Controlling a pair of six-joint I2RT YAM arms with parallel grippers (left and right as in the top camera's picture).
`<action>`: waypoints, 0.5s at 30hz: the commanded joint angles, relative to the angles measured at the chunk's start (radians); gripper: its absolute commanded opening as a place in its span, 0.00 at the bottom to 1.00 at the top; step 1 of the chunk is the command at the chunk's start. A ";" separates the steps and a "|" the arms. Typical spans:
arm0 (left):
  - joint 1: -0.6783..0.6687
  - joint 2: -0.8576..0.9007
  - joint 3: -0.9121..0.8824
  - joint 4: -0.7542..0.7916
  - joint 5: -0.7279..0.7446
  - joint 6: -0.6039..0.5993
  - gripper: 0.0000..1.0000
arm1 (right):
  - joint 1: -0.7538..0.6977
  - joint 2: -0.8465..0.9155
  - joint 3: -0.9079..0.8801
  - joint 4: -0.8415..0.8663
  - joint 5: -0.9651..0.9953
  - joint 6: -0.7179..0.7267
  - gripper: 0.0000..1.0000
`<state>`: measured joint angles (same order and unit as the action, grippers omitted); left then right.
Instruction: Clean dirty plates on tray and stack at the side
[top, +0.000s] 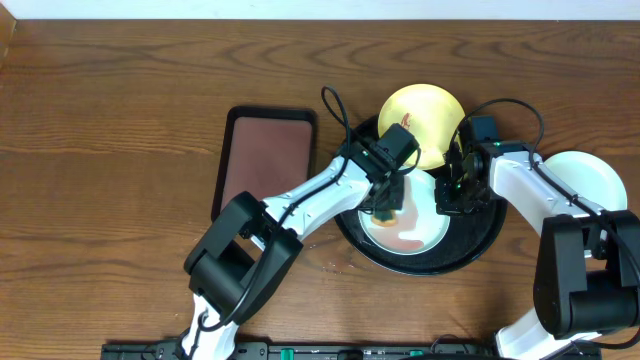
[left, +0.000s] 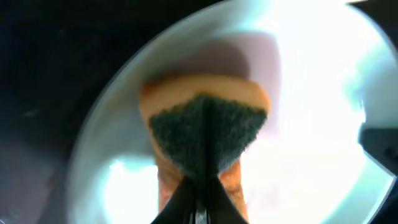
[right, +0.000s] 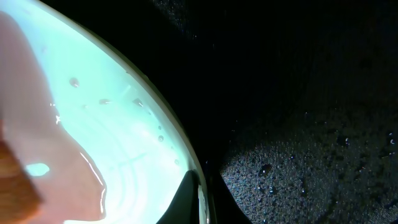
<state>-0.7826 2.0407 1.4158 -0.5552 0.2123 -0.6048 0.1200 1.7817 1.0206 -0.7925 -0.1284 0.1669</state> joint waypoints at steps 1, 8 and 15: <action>-0.018 0.068 -0.017 0.071 0.099 -0.066 0.08 | 0.012 0.021 -0.020 0.014 0.041 0.005 0.01; -0.020 0.166 -0.017 0.311 0.250 -0.082 0.07 | 0.012 0.021 -0.021 0.015 0.041 0.005 0.01; -0.014 0.157 -0.015 0.182 0.319 -0.080 0.08 | 0.012 0.021 -0.020 0.015 0.041 0.004 0.01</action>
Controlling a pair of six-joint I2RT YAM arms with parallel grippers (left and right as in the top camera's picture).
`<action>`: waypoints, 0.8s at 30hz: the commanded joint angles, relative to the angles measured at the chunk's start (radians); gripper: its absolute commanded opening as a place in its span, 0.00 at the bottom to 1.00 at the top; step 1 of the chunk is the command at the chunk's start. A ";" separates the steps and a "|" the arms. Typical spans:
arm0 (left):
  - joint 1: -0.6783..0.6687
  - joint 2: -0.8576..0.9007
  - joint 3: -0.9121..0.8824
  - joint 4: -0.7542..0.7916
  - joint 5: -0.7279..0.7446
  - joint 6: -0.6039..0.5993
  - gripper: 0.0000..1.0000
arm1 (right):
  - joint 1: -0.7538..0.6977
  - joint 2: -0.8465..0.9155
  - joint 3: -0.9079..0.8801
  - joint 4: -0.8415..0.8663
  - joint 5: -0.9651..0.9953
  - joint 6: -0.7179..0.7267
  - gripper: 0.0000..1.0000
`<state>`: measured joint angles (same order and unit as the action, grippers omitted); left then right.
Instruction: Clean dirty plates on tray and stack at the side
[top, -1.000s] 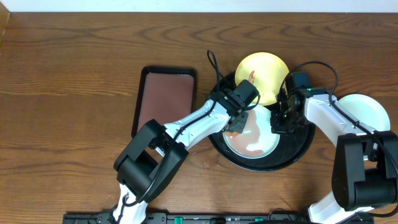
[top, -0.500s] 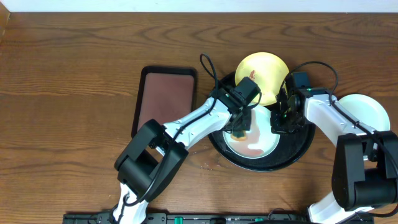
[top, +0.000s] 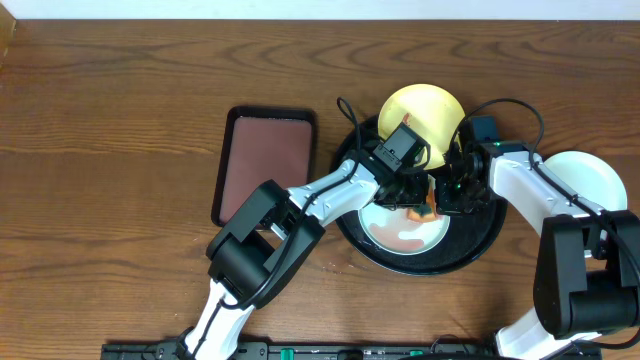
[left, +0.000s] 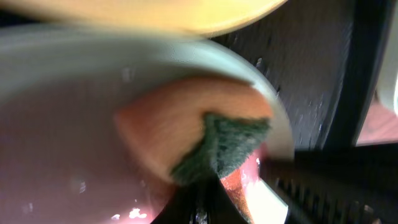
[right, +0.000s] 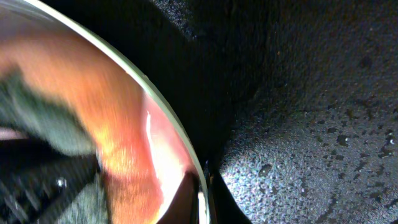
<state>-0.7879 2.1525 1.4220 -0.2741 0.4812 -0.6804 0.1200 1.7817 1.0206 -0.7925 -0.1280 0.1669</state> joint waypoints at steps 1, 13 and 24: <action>-0.005 0.040 -0.020 -0.131 0.048 -0.003 0.07 | 0.012 0.021 -0.020 0.015 0.041 0.004 0.01; 0.064 -0.050 -0.002 -0.523 -0.369 0.017 0.07 | 0.012 0.021 -0.020 0.016 0.041 0.004 0.01; 0.076 -0.075 0.002 -0.429 -0.705 0.111 0.07 | 0.012 0.021 -0.020 0.018 0.042 0.003 0.01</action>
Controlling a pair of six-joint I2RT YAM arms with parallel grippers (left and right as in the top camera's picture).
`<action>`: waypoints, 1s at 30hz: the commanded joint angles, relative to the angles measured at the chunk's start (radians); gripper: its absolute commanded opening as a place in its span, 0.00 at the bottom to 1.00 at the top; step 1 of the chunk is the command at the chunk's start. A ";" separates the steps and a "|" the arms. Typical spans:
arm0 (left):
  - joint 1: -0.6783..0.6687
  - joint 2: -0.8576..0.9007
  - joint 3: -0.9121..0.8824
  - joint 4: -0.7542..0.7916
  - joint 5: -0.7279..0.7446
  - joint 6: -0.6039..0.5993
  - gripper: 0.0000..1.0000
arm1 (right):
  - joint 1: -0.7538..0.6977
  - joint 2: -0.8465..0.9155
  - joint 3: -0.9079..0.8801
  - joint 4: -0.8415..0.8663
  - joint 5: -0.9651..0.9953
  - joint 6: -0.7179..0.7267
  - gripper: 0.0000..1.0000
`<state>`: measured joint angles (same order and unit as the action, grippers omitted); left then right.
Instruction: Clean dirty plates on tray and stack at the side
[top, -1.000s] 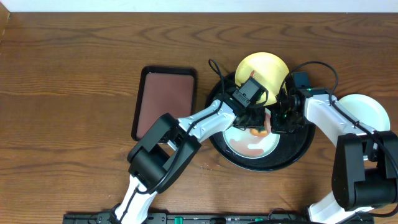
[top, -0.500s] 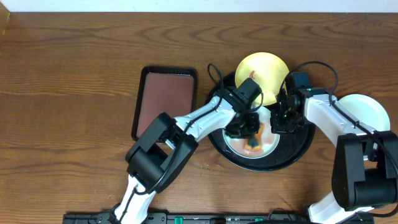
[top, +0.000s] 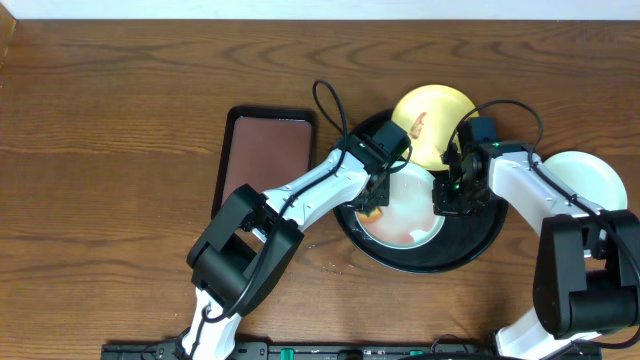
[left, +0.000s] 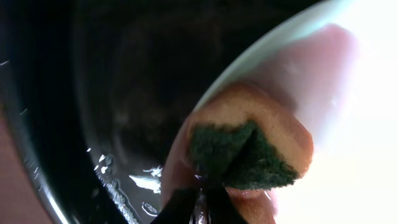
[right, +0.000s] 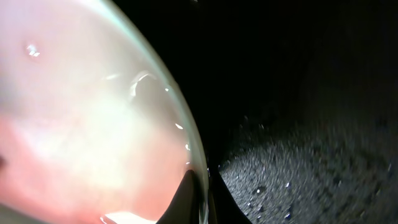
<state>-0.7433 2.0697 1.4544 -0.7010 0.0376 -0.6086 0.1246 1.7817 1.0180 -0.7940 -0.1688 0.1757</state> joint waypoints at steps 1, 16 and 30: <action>0.032 -0.002 -0.030 0.004 -0.265 0.040 0.07 | 0.007 0.021 -0.018 0.021 0.083 -0.005 0.01; 0.113 -0.378 -0.030 -0.017 -0.364 0.073 0.07 | 0.007 0.021 -0.018 0.024 0.093 -0.016 0.01; 0.503 -0.351 -0.206 -0.080 0.004 0.175 0.07 | 0.007 0.021 -0.018 0.079 -0.058 -0.047 0.01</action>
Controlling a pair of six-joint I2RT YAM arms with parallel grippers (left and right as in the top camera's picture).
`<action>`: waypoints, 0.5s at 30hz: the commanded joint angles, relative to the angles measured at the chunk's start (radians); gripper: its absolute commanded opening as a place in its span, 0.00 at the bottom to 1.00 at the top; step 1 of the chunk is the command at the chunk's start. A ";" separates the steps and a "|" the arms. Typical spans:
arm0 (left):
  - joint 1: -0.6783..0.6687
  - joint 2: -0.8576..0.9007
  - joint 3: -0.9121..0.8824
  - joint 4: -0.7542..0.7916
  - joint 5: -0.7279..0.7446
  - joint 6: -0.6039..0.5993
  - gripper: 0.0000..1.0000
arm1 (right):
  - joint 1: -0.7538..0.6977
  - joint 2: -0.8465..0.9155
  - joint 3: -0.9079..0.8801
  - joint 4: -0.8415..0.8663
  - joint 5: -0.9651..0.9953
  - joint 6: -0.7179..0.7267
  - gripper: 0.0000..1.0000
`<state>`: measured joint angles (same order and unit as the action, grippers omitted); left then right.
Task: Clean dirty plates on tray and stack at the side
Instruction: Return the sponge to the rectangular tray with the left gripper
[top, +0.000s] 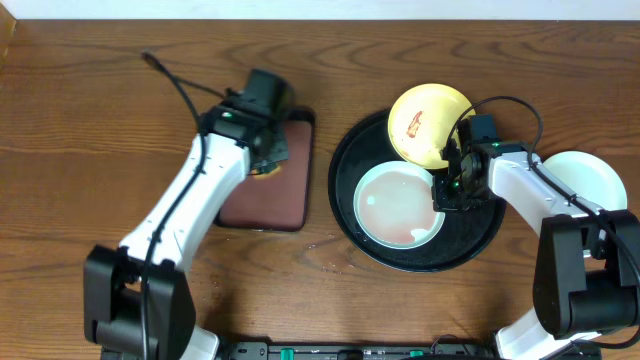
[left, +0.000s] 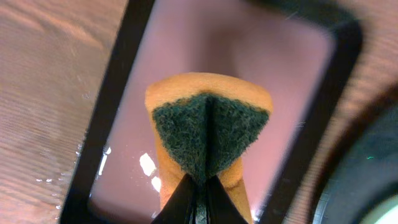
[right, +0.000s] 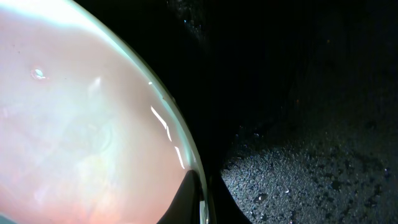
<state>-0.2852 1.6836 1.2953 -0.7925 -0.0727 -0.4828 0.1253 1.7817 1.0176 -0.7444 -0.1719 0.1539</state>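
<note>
A white plate (top: 398, 205) lies in the round black tray (top: 480, 245), with pinkish film and a red smear near its front. My right gripper (top: 444, 196) is shut on that plate's right rim (right: 186, 158). A yellow plate (top: 425, 125) with a red smear leans on the tray's back edge. My left gripper (top: 262, 168) is shut on the folded orange and green sponge (left: 208, 134), held over the rectangular black tray (left: 130, 62) with pink liquid. A clean white plate (top: 590, 180) sits at the right on the table.
The rectangular tray (top: 300, 200) lies left of the round one on the brown wooden table (top: 100, 120). Cables loop above both wrists. The table's far edge meets a white wall at the top.
My left gripper has moved with the sponge from the left part of the white plate to above the rectangular tray. My right gripper still pinches the plate's rim.
My left gripper pressed the sponge on the middle of the white plate, then on its back right part beside the right gripper, then on its left edge. The red smear has shrunk. Now the sponge is over the rectangular tray. My right gripper held the rim throughout.
</note>
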 joint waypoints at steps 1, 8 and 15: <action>0.060 0.043 -0.055 0.012 0.116 0.049 0.08 | 0.006 0.021 -0.017 0.035 -0.068 -0.025 0.01; 0.089 0.009 -0.039 -0.005 0.240 0.116 0.26 | 0.006 0.021 -0.018 0.091 -0.080 -0.025 0.01; 0.089 -0.169 -0.018 -0.064 0.264 0.116 0.70 | 0.006 0.020 -0.017 0.110 -0.106 0.006 0.01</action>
<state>-0.1986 1.6150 1.2392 -0.8394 0.1631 -0.3809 0.1249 1.7859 1.0073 -0.6395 -0.2474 0.1440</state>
